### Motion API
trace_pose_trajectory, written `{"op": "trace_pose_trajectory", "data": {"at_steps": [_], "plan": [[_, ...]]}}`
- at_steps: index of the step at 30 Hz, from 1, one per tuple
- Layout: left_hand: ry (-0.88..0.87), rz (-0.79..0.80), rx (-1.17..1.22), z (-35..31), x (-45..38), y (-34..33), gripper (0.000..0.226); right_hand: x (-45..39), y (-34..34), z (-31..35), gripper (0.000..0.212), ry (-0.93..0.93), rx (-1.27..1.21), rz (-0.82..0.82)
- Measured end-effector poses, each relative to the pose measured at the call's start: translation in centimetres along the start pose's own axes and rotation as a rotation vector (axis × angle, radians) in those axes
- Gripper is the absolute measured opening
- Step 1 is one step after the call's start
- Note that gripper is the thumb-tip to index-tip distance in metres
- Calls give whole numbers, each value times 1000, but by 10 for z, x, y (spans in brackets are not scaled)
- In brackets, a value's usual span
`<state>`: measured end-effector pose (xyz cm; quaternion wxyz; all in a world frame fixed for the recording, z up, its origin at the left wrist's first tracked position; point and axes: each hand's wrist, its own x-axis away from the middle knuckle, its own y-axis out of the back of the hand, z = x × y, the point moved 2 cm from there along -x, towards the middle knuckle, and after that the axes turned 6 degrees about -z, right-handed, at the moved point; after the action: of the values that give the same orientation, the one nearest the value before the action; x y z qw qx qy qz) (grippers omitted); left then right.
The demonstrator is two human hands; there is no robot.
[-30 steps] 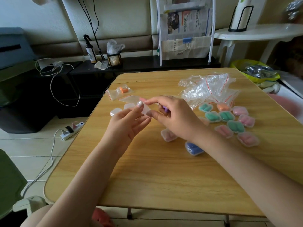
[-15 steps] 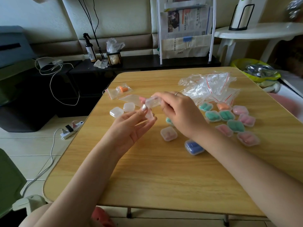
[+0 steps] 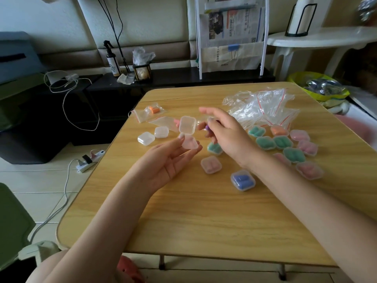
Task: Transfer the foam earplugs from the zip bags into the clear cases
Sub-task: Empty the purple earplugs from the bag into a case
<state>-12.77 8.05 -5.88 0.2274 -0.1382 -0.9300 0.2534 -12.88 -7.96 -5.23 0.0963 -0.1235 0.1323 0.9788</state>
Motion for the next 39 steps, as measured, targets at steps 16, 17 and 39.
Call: {"op": "trace_pose_trajectory", "data": {"at_steps": [16, 17, 39], "plan": [[-76, -30, 13, -1, -4, 0, 26, 9, -6, 9, 17, 172, 6, -125], [-77, -18, 1, 0, -4, -1, 28, 10, -7, 10, 17, 191, -2, -116], [-289, -120, -197, -3, 4, -7, 27, 20, -10, 19, 8, 339, 110, -101]]}}
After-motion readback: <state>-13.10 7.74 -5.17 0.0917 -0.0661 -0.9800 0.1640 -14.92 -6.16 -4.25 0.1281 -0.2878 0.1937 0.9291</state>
